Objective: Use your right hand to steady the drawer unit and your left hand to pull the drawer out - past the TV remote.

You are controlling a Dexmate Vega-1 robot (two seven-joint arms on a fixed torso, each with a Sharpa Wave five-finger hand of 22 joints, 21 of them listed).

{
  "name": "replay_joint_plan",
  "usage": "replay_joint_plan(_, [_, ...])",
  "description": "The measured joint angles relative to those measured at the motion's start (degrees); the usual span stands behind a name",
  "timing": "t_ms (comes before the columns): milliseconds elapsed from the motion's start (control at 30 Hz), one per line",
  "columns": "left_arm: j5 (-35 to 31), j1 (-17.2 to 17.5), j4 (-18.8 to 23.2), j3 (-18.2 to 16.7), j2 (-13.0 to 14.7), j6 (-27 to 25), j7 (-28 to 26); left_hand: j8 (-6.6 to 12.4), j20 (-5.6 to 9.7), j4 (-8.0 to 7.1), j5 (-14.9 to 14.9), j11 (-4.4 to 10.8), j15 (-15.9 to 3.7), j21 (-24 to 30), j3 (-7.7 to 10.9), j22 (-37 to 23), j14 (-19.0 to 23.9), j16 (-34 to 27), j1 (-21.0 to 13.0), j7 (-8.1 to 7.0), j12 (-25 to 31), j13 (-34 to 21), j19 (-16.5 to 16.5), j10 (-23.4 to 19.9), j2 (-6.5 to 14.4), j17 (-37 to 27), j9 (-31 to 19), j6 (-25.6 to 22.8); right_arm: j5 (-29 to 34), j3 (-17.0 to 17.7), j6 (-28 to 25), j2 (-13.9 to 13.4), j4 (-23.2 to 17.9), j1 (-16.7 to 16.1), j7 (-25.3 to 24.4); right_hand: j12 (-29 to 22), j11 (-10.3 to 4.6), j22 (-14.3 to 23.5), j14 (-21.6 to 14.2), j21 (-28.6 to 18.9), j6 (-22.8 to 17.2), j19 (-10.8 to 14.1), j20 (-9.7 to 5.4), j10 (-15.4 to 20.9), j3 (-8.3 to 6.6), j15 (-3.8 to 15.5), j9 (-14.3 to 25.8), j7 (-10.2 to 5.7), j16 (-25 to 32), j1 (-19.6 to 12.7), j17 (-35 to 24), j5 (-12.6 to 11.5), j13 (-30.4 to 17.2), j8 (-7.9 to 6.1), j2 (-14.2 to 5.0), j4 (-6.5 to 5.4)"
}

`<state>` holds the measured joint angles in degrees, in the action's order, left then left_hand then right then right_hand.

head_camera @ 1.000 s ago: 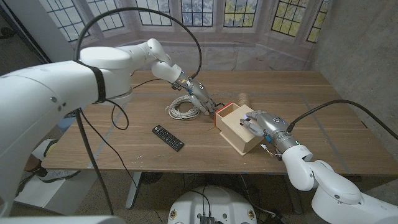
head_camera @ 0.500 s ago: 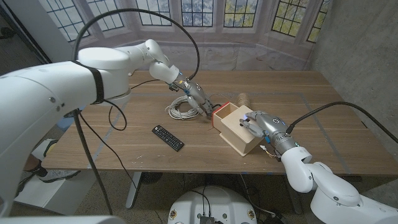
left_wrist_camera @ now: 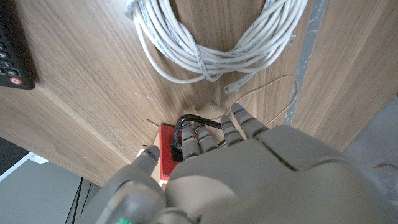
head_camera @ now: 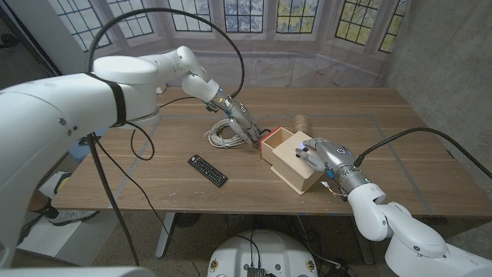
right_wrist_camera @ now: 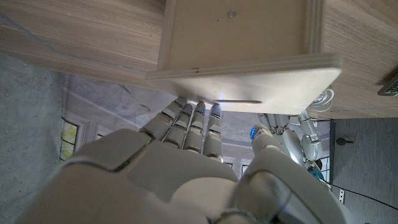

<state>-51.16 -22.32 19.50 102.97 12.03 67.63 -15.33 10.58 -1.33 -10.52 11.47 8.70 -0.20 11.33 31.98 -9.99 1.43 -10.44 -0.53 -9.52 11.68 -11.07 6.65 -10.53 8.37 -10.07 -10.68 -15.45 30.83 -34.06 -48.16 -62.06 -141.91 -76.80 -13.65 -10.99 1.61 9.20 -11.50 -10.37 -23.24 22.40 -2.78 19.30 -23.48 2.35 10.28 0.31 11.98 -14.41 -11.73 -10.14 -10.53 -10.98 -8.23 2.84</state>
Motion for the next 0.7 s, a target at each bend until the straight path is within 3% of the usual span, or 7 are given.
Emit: replay_joint_plan(700, [-0.89,-1.37,-0.21,1.12,0.98,1.45,0.56,-0.02,0.00,0.24,0.00,0.01,0.32,0.00,-0.24,0.00,0.33,-0.32,0.00,-0.20,-0.05,-0.01,0.00,0.01,0.00,-0.07,0.02,0.21,1.25,0.10,1.89,0.07,0.79,0.03,0.88,0.00,0.00,0.01,0.00,-0.29,0.00,0.31,-0.31,0.00,-0.24,0.00,-0.01,0.00,0.00,0.00,0.00,0.00,-0.01,0.00,0.00,0.24])
